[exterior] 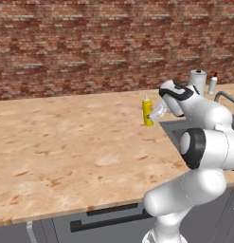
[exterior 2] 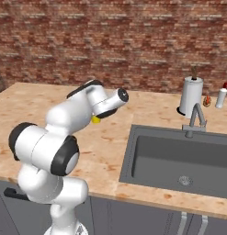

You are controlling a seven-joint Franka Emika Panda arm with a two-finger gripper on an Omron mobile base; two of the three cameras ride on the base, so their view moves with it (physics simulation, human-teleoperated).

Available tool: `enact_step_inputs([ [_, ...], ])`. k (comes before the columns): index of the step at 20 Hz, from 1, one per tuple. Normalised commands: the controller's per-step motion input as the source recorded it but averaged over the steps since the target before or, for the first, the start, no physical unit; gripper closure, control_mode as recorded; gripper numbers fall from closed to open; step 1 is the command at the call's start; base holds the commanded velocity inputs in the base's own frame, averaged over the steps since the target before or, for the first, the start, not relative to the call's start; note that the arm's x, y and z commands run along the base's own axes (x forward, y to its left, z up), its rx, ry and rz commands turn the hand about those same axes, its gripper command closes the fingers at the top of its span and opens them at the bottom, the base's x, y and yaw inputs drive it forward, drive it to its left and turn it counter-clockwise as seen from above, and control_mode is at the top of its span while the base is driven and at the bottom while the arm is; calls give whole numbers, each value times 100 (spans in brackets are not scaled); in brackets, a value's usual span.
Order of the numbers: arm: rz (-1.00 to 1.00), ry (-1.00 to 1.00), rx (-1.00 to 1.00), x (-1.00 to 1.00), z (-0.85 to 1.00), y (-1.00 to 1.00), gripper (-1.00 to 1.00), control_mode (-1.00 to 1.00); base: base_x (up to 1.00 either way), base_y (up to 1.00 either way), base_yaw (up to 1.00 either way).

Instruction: Move the mustard and shaker from the cabinet to the dining counter.

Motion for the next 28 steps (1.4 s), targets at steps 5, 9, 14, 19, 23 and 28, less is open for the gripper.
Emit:
enact_step_inputs([
  [5,2,0,10,0,-47,0,100,-100,0,0,0],
  [9,0,-2,4,0,-28,0,100,-100,0,0,0],
  [14,0,0,0,0,-17,0,100,-100,0,0,0],
  [19,0,1,0,0,-26,0,100,-100,0,0,0],
  [23,0,1,0,0,-27,0,100,-100,0,0,0],
  [28,0,0,0,0,-28,0,100,-100,0,0,0],
])
